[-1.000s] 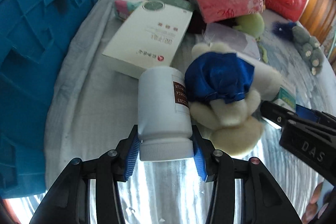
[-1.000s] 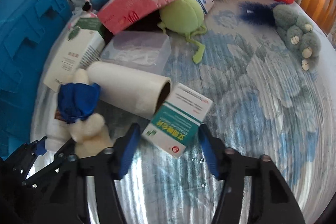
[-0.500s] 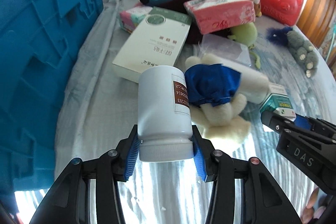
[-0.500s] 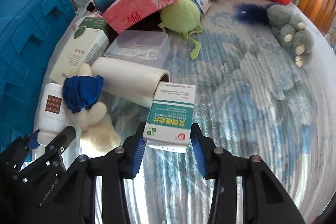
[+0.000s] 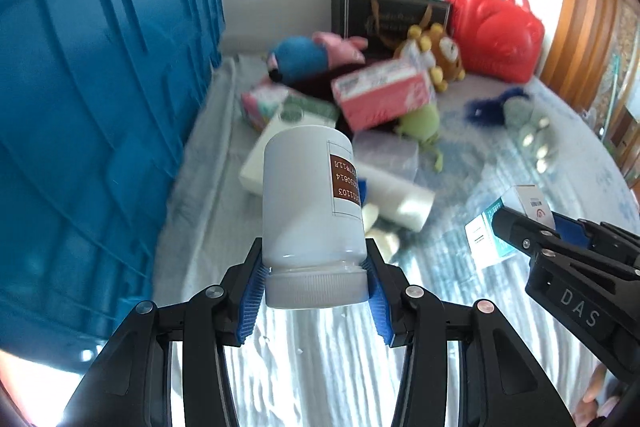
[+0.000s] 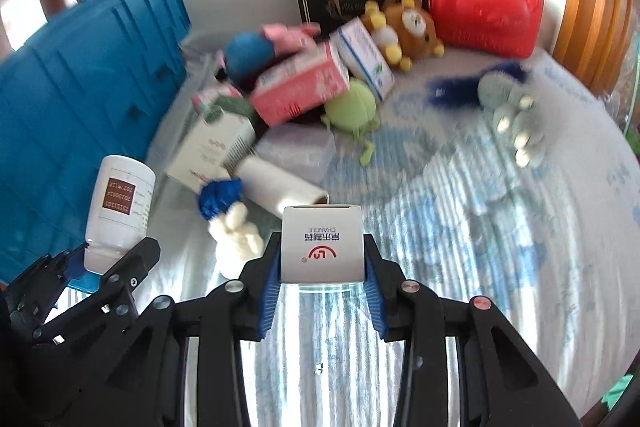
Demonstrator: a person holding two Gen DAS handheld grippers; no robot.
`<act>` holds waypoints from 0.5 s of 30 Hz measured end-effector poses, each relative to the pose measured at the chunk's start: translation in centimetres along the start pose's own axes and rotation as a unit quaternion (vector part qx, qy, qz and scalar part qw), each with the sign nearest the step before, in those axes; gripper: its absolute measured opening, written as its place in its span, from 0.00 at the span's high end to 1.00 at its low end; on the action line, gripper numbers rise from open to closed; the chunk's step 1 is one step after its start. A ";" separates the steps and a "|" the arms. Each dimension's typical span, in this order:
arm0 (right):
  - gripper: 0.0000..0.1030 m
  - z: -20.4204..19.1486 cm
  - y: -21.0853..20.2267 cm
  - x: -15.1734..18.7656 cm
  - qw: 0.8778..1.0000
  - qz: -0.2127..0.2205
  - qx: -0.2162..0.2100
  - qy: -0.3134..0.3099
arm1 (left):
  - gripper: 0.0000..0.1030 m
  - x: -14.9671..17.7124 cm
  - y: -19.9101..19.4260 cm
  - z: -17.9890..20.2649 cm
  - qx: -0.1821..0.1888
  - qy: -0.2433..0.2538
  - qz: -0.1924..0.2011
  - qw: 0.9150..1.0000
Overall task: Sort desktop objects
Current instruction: 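Lift and carry the white bottle and medicine box over the blue bin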
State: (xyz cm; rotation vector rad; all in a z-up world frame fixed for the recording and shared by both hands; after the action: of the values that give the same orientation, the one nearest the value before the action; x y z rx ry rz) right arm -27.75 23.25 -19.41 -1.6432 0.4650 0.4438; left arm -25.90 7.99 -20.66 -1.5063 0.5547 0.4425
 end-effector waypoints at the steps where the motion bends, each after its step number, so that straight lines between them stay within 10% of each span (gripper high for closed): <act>1: 0.64 -0.2 -1.1 -0.4 1.000 0.012 -0.003 -0.004 | 0.57 -0.3 -0.8 0.0 -0.001 0.000 0.008 1.000; 15: 0.64 -6.5 -15.1 -6.0 0.980 0.177 -0.038 -0.085 | 0.57 -5.7 -13.6 -3.1 -0.027 -0.015 0.153 0.988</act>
State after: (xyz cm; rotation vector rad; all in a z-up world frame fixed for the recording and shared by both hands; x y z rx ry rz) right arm -24.48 18.68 -2.78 -1.5825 0.6209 0.8697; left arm -22.57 4.90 -6.26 -1.4674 0.7610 0.7212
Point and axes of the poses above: each gripper's, at about its wrist camera, not at the fingertips, and y roughly the way its jaws point, z to its right, x to its underside, the point moved 2 cm from there along y, roughly the way its jaws point, and after that the axes turned 4 degrees about -z, right-handed, at the moved point
